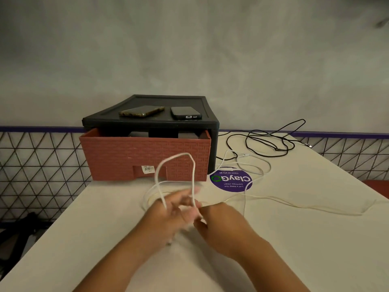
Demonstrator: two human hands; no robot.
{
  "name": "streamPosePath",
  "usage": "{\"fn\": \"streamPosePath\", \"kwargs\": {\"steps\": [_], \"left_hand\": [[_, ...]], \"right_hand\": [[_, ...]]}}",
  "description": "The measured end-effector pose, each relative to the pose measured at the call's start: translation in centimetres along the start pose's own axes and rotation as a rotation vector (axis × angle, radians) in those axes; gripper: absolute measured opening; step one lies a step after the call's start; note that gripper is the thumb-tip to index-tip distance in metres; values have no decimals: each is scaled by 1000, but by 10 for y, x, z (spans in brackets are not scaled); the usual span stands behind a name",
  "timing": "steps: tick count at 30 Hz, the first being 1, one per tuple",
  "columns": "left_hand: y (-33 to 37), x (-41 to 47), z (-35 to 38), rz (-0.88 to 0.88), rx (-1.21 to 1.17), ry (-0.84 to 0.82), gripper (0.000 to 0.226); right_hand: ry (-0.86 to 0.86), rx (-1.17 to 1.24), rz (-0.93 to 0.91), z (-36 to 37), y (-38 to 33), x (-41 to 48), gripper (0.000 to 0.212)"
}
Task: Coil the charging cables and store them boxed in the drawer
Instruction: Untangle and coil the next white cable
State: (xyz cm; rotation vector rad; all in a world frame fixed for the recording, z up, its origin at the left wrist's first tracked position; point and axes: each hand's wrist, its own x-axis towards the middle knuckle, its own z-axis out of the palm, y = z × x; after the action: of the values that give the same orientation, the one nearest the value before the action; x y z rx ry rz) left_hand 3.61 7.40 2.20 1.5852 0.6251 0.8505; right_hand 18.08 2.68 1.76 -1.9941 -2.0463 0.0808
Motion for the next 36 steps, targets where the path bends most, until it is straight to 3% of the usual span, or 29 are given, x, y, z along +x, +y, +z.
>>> {"fn": "streamPosePath", "kwargs": {"steps": [2,4,8,10,12,15,20,23,26,28,32,36], "left_hand": [[0,-1,7,32,159,-12,15],[-1,0,3,9,211,8,18],[4,1,-7,-58,-20,74,16],[4,2,-9,-44,-95,109,29],[5,2,-8,-31,-77,103,28],[5,0,-2,-39,-49,72,7],[2,2,-7,-17,-147,22,13],[7,7,-25,15,-435,150,36],[14,9,-52,47,-602,372,22],[16,10,-69,65,-656,503,31],[16,7,-98,107,-693,692,34],[10,8,-109,75,-669,795,34]], "right_hand": [[-7,16,-32,1,-2,1,26],[-3,29,-24,0,-1,0,26],[-8,43,-19,-2,1,0,26],[-22,50,-12,-3,-1,-1,26],[-40,51,-5,-3,-2,-1,26],[-36,45,-36,-2,-4,-1,25],[-24,57,-68,-3,-6,0,18],[27,95,37,-8,8,5,16],[140,1,200,-9,32,7,25],[232,-47,414,-8,52,7,30],[289,101,750,-8,86,2,36],[298,310,833,-7,99,0,34]]}}
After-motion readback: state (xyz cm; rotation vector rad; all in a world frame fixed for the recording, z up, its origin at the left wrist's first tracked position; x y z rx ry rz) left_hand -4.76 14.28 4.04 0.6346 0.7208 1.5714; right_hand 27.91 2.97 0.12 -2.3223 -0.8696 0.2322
